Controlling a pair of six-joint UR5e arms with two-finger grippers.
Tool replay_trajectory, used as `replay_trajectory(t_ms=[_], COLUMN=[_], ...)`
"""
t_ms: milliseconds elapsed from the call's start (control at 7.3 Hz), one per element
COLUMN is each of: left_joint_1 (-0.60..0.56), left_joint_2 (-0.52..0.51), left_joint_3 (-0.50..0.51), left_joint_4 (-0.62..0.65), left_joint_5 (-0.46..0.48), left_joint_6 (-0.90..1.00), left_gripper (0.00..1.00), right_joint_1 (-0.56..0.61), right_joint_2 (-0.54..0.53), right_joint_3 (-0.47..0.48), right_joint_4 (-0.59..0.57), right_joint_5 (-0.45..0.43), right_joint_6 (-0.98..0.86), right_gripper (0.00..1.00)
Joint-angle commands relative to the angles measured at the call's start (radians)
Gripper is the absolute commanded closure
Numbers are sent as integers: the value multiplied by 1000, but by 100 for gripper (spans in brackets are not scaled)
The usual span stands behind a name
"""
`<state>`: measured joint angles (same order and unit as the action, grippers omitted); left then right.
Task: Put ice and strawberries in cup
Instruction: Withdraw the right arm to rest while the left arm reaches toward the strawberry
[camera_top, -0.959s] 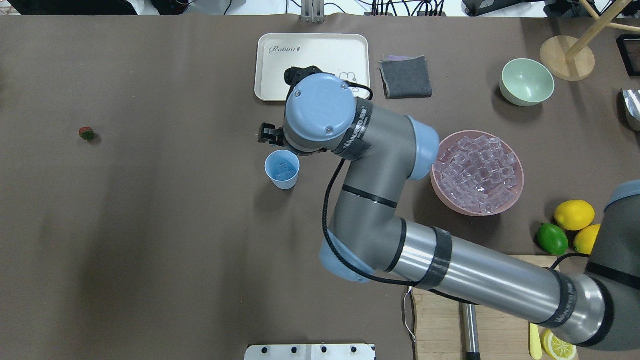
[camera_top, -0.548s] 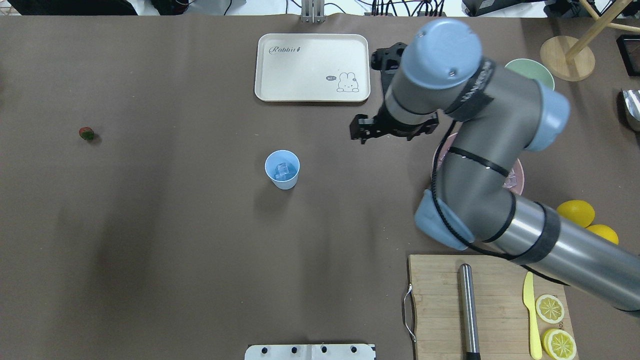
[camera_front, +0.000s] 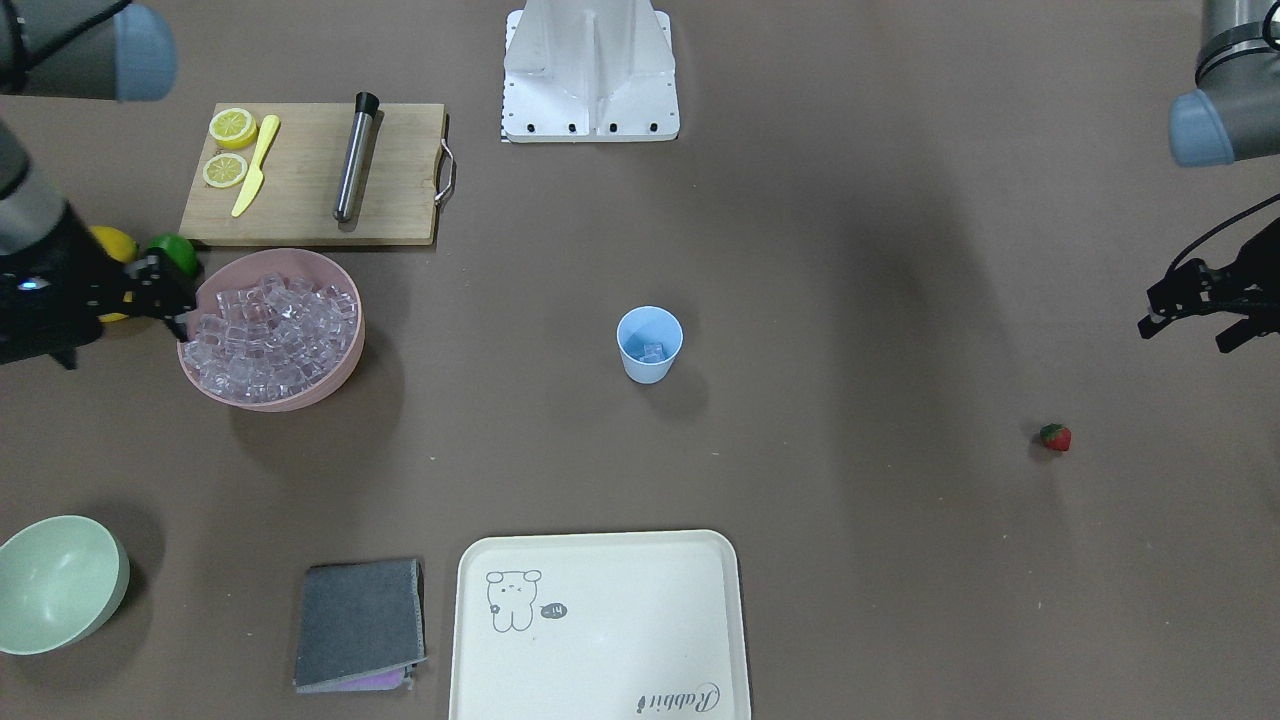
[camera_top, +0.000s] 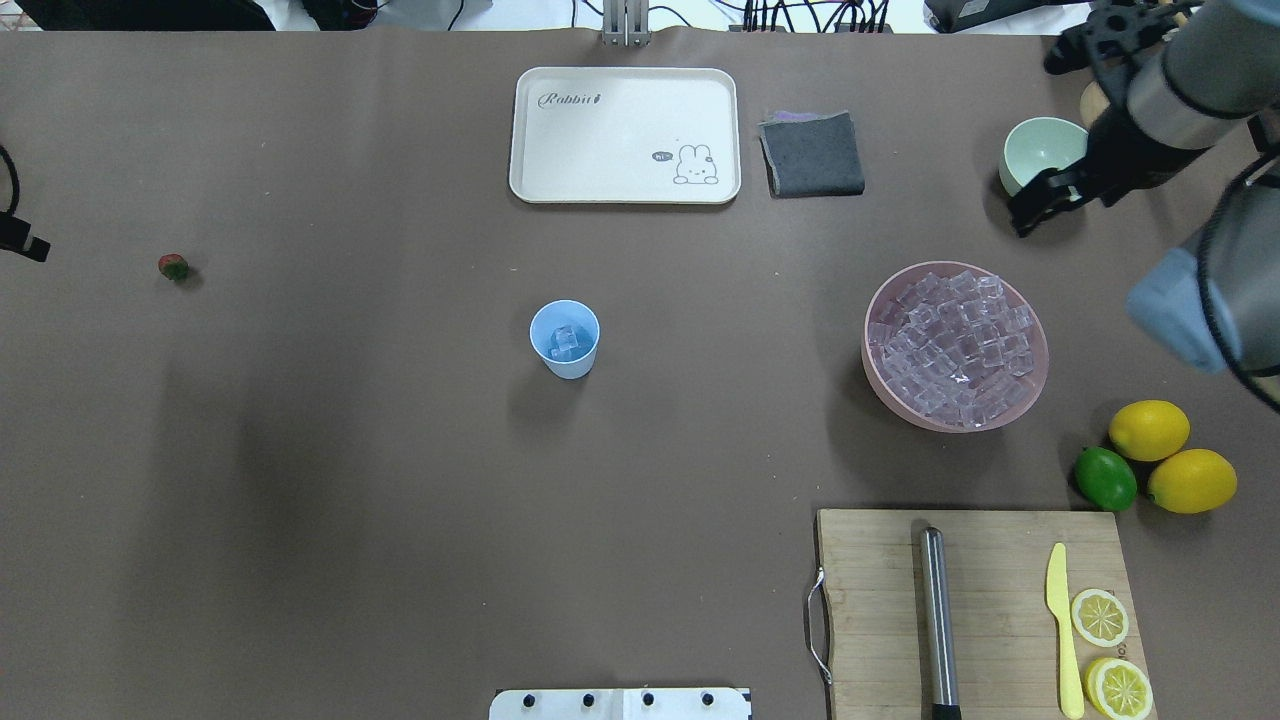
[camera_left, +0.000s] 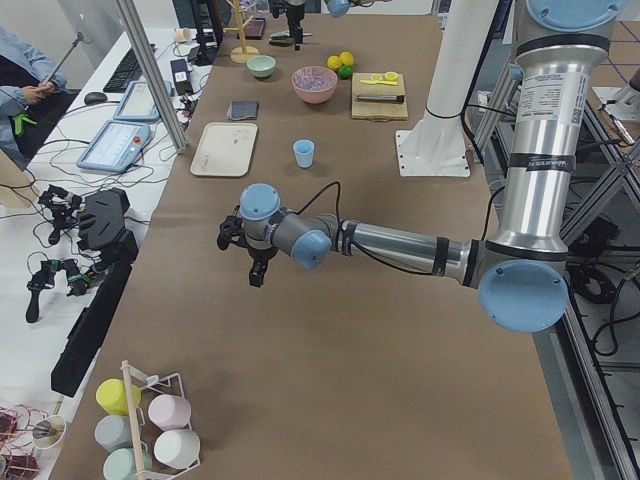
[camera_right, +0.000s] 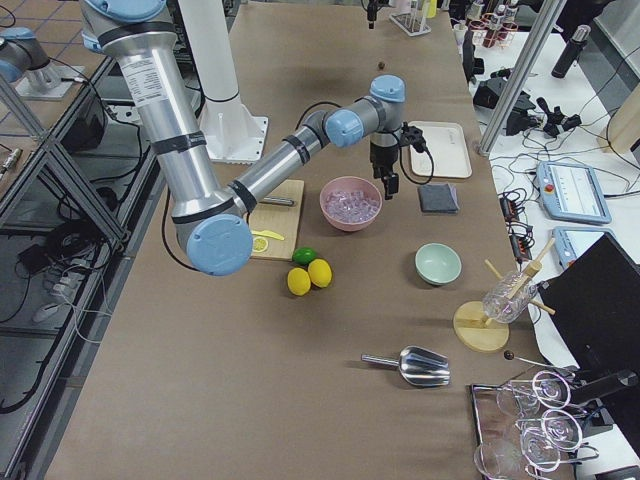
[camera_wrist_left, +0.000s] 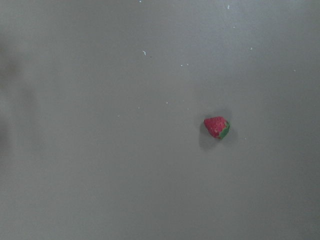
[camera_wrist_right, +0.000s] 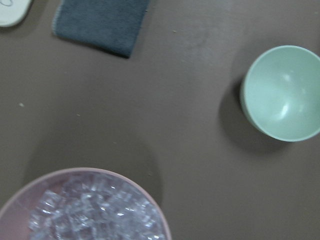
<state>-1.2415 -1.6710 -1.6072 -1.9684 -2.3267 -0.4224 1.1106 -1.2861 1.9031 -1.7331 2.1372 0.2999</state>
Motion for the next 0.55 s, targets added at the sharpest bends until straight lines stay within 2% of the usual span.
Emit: replay_trajectory(t_ms=[0, 274, 411], left_joint_1=[65, 124, 131], left_joint_2=[-145, -238, -249], left_joint_3=[132, 237, 249], left_joint_4=[-7, -9, -10], left_joint_5=[24, 111, 118], left_joint_6=[-47, -49, -47], left_gripper=[2, 2, 2], right_joint_1=[212, 367, 412], right_joint_2=[-160, -260, -281], right_joint_3=[-4, -18, -35], right_joint_4=[1, 3, -2], right_joint_5=[75, 31, 44], right_joint_6=[-227, -475, -485], right_gripper=[0, 1, 3])
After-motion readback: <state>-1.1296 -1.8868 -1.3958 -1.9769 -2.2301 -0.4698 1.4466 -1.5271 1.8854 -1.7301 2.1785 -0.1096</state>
